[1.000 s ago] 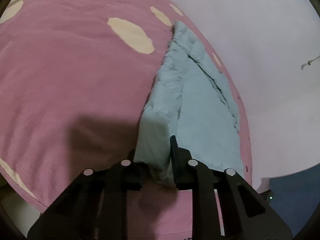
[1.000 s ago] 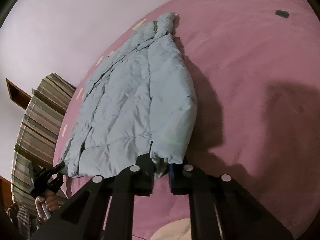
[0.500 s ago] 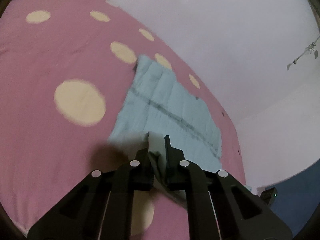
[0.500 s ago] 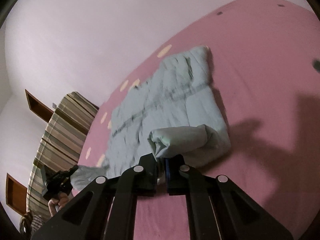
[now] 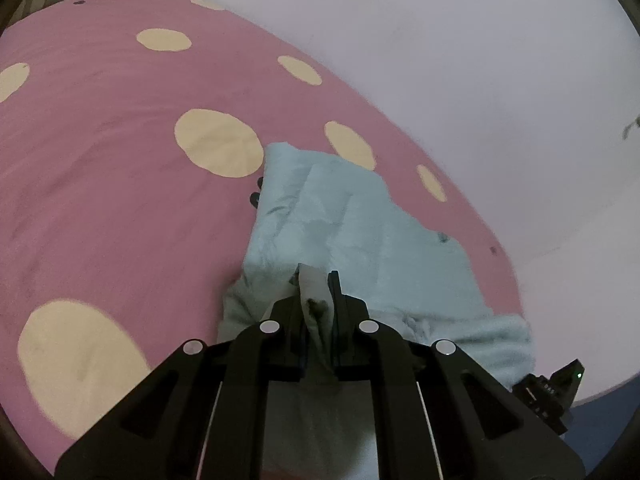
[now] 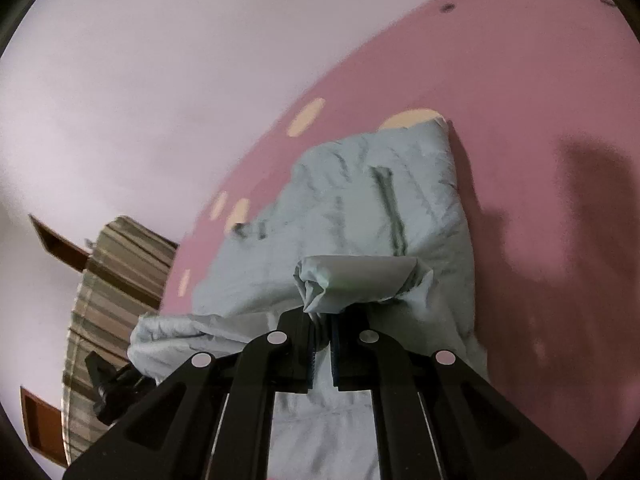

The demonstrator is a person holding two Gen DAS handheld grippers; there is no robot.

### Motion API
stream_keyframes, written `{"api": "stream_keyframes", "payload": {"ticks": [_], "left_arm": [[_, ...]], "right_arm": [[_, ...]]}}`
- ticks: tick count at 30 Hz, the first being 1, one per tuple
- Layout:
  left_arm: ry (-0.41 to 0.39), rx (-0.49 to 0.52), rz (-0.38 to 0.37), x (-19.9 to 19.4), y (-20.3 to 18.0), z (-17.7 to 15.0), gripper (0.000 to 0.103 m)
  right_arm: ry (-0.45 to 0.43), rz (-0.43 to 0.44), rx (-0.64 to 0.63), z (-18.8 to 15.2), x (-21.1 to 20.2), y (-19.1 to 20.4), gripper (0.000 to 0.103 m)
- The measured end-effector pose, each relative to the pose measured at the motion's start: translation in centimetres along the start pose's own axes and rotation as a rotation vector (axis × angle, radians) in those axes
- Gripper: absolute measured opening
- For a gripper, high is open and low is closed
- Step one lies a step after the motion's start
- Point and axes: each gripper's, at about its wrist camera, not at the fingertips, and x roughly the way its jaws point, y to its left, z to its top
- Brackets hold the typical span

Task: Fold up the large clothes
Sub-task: 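Grasp the hem with the right gripper while the left gripper grasps the hem too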

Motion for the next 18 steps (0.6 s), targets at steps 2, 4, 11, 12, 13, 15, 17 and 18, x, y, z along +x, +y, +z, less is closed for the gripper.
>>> {"api": "stream_keyframes", "payload": {"ticks": [2,4,11,12,13,15,17,18], "left_arm": [[0.015,0.008,0.019,1.5,0.3,0.5,0.008],[0.032,0.022,0.043,2.8,0.7,0.7,0.008],[0.034,0.057,0.036,3.2,1.0,0.9,0.008],[0.025,0.068,0.036,2.9,0.9,0.9,0.010],[0.015,0.078,0.032,2.5,0.7,0.9,0.018],[-0.007,0.099,0.017,1.2,0.3,0.9,0.034],[-0.033,0.109,0.015,0.1,0.0,1.0,0.047],[-0.051,0.116,0.010,-0.6,0.0,1.1,0.053]], "right_arm": [[0.017,-0.027,0.014,0.6,1.7,-0.9,0.005],[0.027,-0.046,0.022,0.8,2.7,-1.7,0.005],[0.026,-0.011,0.037,0.8,2.2,-2.7,0.011],[0.024,-0.009,0.037,0.8,1.9,-2.6,0.021],[0.017,0.001,0.036,0.7,1.2,-2.5,0.029],[-0.007,0.008,0.032,0.7,-0.2,-2.5,0.055],[-0.031,0.013,0.018,0.8,-1.5,-2.4,0.057],[-0.036,0.016,0.008,0.8,-2.1,-2.3,0.057]]}}
